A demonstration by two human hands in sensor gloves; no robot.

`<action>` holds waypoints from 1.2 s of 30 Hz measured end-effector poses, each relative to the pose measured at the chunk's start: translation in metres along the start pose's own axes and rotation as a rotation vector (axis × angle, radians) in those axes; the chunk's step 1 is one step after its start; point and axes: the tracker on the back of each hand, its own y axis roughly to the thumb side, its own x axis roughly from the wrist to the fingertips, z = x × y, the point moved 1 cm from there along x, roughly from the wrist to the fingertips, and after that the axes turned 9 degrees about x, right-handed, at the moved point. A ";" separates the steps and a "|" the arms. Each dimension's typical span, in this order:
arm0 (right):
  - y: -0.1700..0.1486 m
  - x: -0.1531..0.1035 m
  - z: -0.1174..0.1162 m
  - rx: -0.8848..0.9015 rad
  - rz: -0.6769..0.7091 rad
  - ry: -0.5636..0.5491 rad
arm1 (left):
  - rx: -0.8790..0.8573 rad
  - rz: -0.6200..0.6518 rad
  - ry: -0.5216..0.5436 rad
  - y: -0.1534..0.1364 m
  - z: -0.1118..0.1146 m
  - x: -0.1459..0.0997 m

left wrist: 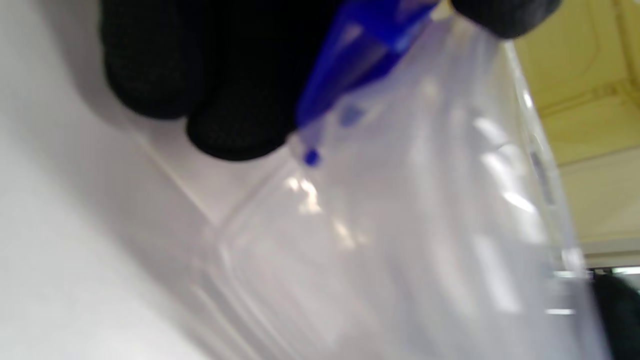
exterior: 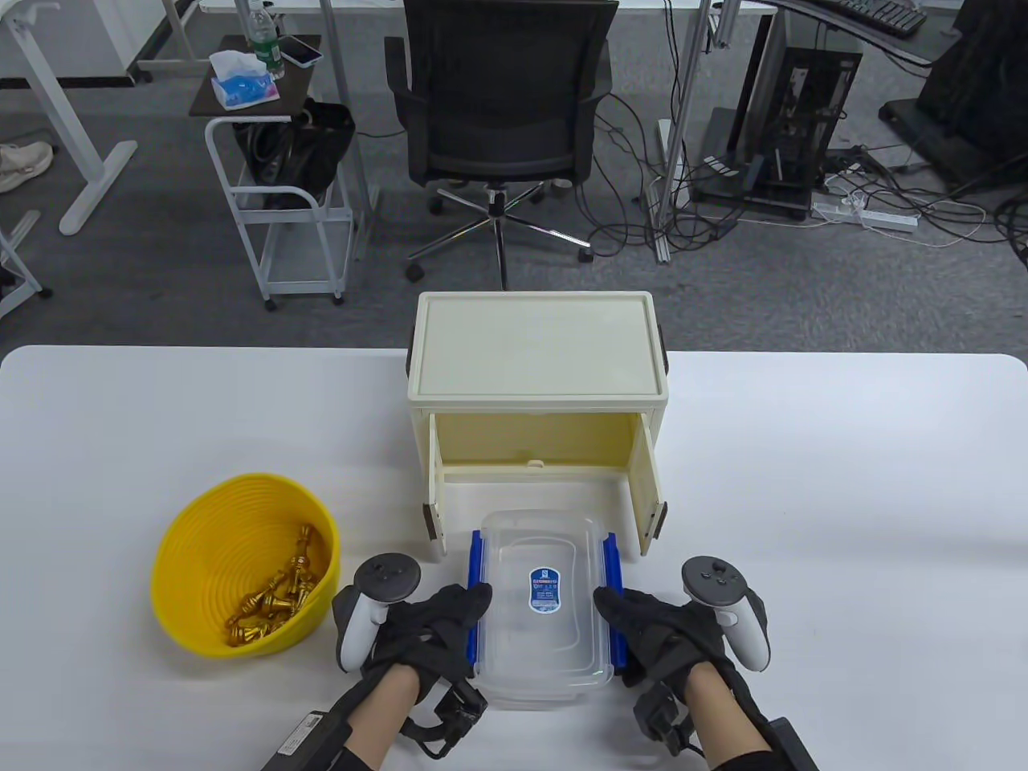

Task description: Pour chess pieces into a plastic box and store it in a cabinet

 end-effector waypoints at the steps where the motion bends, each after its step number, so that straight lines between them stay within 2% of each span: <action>1: 0.004 -0.003 0.001 -0.064 -0.003 -0.038 | 0.069 -0.018 0.049 0.003 -0.002 -0.004; 5: 0.016 -0.013 0.002 -0.257 -0.042 -0.171 | 0.315 -0.037 0.245 0.019 -0.006 -0.018; 7: 0.023 -0.018 0.000 -0.330 -0.058 -0.211 | 0.401 -0.034 0.297 0.024 -0.006 -0.023; 9: 0.034 -0.026 -0.006 -0.431 -0.041 -0.293 | 0.463 0.024 0.374 0.031 -0.004 -0.028; 10: 0.037 -0.028 -0.008 -0.488 -0.022 -0.315 | 0.464 0.042 0.376 0.031 -0.002 -0.030; 12: 0.042 -0.032 -0.012 -0.529 0.000 -0.324 | 0.440 0.094 0.346 0.033 0.002 -0.032; 16: 0.042 -0.031 -0.019 -0.432 -0.008 -0.221 | 0.376 0.099 0.209 0.036 0.011 -0.032; 20: 0.038 -0.028 -0.023 -0.422 -0.043 -0.168 | 0.375 0.098 0.148 0.035 0.017 -0.030; 24: 0.039 -0.028 -0.026 -0.429 -0.004 -0.207 | 0.328 0.114 0.148 0.035 0.018 -0.029; 27: 0.042 -0.029 -0.029 -0.423 0.013 -0.216 | 0.263 0.117 0.110 0.033 0.017 -0.028; 31: 0.047 -0.032 -0.031 -0.462 0.024 -0.239 | 0.081 0.112 0.051 0.029 0.019 -0.029; 36: 0.059 -0.043 -0.030 -0.444 0.062 -0.263 | 0.102 0.136 0.063 0.035 0.014 -0.036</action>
